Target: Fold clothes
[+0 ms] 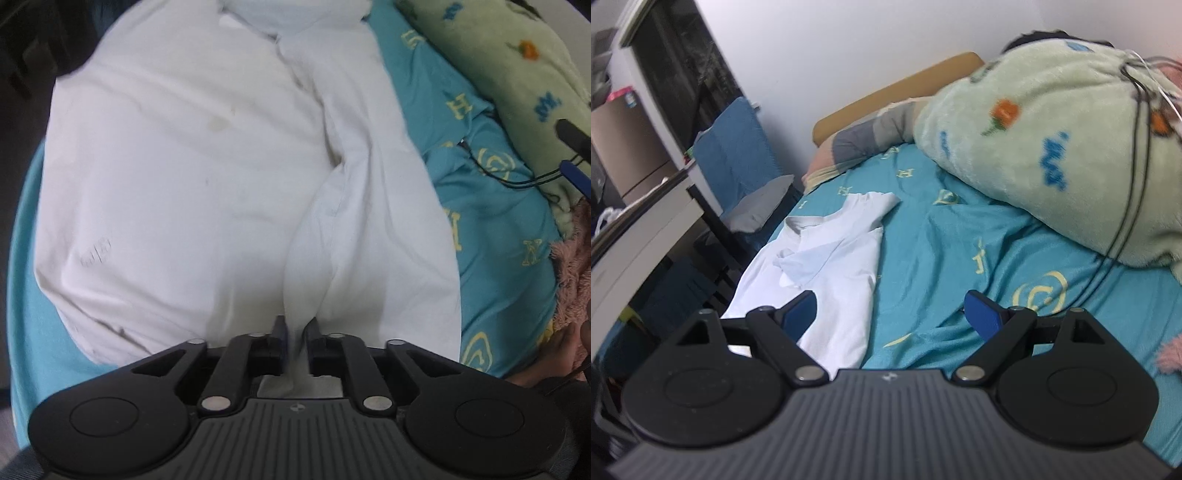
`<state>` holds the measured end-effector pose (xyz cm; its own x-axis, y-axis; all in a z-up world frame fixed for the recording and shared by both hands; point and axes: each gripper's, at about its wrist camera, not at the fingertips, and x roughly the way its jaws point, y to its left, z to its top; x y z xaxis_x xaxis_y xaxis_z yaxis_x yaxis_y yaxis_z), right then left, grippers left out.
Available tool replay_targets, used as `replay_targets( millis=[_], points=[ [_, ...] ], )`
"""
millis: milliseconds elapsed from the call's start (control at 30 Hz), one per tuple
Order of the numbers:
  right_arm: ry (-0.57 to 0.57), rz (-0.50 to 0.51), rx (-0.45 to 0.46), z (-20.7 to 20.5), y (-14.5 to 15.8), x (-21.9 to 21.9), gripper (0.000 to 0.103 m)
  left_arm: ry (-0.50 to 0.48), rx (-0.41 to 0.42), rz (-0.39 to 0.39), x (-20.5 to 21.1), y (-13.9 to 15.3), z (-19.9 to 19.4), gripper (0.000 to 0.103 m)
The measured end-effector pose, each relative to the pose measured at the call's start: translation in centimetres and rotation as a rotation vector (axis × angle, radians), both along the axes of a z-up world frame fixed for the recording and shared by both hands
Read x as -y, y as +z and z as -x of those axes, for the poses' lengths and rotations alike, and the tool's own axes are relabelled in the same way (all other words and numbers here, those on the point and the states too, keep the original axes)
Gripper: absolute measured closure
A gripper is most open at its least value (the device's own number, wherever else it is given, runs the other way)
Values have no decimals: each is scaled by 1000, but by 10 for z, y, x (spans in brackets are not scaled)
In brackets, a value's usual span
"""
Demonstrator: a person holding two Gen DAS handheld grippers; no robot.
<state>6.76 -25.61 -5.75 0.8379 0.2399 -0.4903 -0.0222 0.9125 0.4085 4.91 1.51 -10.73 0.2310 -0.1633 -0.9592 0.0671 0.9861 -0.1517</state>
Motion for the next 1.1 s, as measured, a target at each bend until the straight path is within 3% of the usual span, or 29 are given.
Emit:
replay_targets(
  millis=[67, 300, 400, 467, 567, 700, 800, 933, 1000, 1100],
  points=[
    [2, 3, 27, 6, 3, -4, 15, -4, 71, 22, 0, 15, 5, 53],
    [7, 86, 65, 34, 47, -40, 15, 25, 311, 124, -4, 93, 33, 23],
    [23, 110, 89, 49, 89, -59, 15, 48, 418, 123, -10, 138, 43, 15],
    [38, 116, 99, 55, 121, -67, 15, 51, 477, 127, -10, 170, 50, 1],
    [74, 166, 90, 57, 169, -78, 15, 65, 551, 127, -13, 214, 60, 0],
    [84, 221, 93, 53, 212, -95, 15, 95, 590, 134, -18, 248, 73, 0],
    [108, 227, 75, 36, 226, -112, 15, 141, 620, 132, -32, 253, 72, 0],
    [157, 289, 42, -7, 216, -146, 15, 200, 666, 135, -57, 252, 66, 0],
    [208, 318, 23, -34, 200, -169, 15, 237, 688, 136, -77, 231, 54, 0],
    [305, 358, -41, -82, 161, -214, 15, 284, 745, 8, -107, 183, 27, 0]
  ],
)
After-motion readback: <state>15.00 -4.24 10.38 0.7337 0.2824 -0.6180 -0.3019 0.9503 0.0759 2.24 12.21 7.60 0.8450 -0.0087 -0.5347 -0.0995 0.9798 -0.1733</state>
